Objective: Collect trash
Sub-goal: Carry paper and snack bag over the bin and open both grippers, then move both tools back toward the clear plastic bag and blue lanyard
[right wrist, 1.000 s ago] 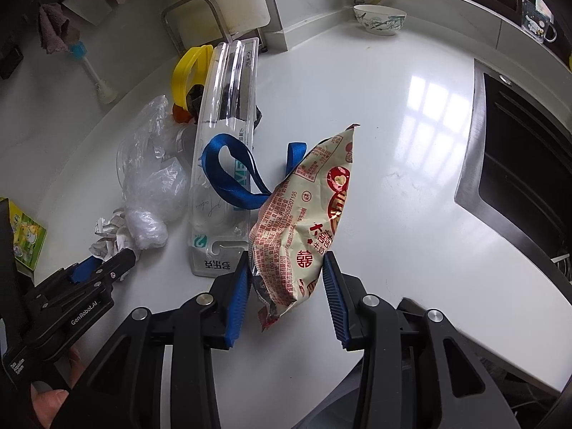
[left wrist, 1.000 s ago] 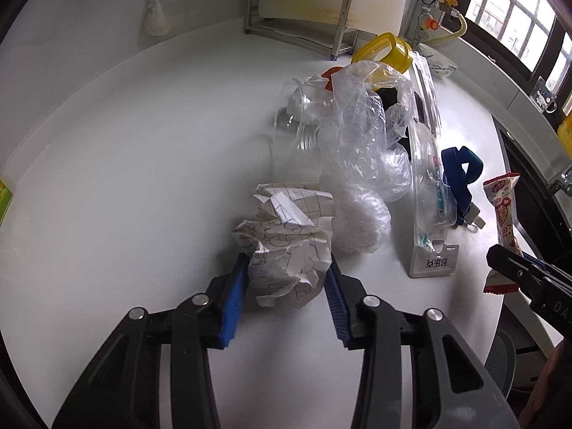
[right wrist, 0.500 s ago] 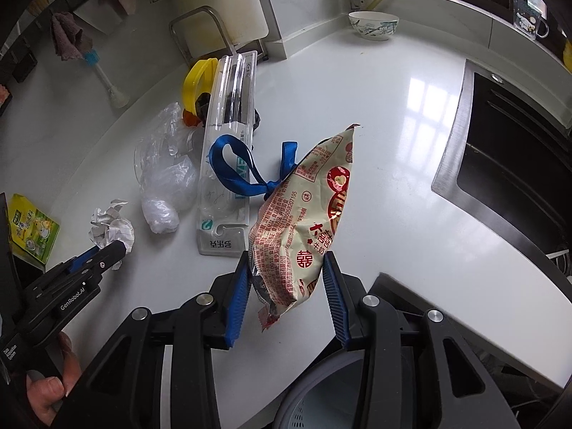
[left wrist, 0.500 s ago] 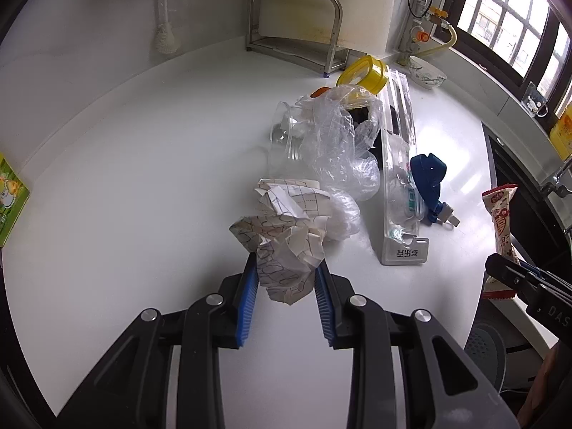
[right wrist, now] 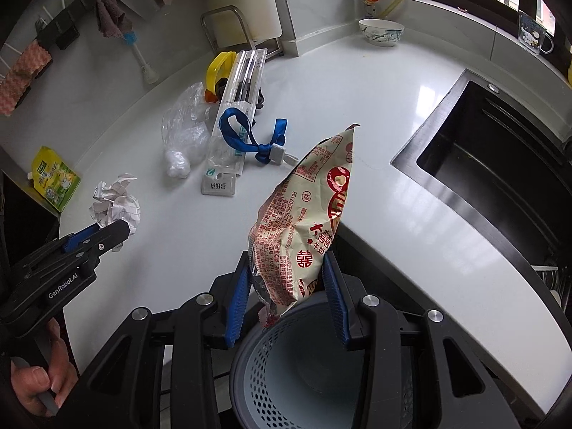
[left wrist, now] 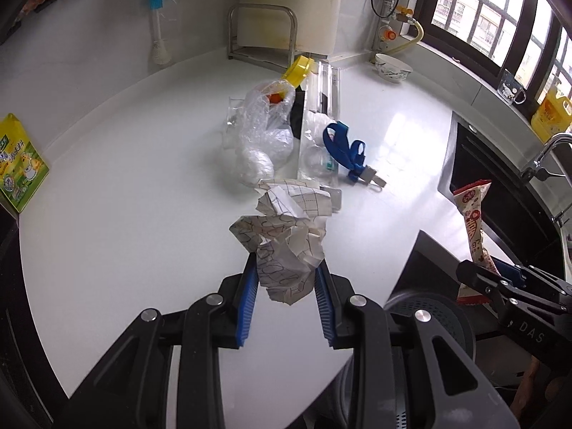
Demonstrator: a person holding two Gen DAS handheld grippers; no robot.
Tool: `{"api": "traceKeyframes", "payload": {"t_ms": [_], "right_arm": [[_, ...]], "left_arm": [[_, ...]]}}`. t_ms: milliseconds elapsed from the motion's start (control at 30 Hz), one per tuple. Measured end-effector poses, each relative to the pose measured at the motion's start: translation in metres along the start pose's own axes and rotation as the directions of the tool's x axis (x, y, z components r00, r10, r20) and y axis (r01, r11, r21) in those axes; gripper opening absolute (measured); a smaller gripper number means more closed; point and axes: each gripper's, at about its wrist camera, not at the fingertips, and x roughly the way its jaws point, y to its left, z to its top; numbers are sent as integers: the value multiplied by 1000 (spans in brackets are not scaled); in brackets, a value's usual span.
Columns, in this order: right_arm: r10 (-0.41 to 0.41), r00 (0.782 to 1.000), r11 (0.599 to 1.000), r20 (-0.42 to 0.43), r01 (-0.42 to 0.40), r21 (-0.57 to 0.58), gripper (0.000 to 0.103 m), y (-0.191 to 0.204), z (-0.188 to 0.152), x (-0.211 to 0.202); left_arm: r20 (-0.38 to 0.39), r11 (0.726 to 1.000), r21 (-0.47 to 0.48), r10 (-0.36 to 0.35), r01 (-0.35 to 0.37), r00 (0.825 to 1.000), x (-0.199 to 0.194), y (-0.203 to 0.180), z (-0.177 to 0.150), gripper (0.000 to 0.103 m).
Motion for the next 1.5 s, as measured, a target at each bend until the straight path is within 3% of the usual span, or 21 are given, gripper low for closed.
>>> {"api": "traceKeyframes", "payload": {"t_ms": [300, 633, 867, 967, 1000, 1033, 1100, 1500], "right_arm": [[42, 996, 996, -81, -47, -69, 39, -37, -58, -20], [90, 974, 979, -208, -125, -160, 39, -59, -111, -6], [96, 960, 977, -262, -140, -158, 39, -76, -130, 9], [109, 955, 976, -275, -155, -152, 39, -82, -135, 13], [105, 956, 976, -275, -153, -158, 42, -83, -136, 13], [99, 956, 975, -277, -149, -164, 51, -83, -137, 13], [93, 960, 974, -266, -143, -176, 59, -83, -136, 11], [99, 965, 974, -243, -144, -174, 59, -82, -124, -6]], "left_arm": [[-56, 999, 26, -21, 22, 998, -14, -71, -59, 30], [-141, 999, 6, -37, 38, 989, 5, -114, -111, 31], [-176, 1000, -21, -16, 12, 984, 15, -124, -135, 36], [-176, 1000, -26, 3, -7, 984, 14, -125, -141, 49], [-174, 999, -29, 11, -16, 985, 12, -124, -143, 55], [-172, 999, -36, 16, -22, 985, 11, -123, -143, 59], [-169, 998, -52, 23, -32, 985, 8, -119, -144, 61], [-133, 987, -114, 94, -110, 987, -24, -103, -132, 66]]}}
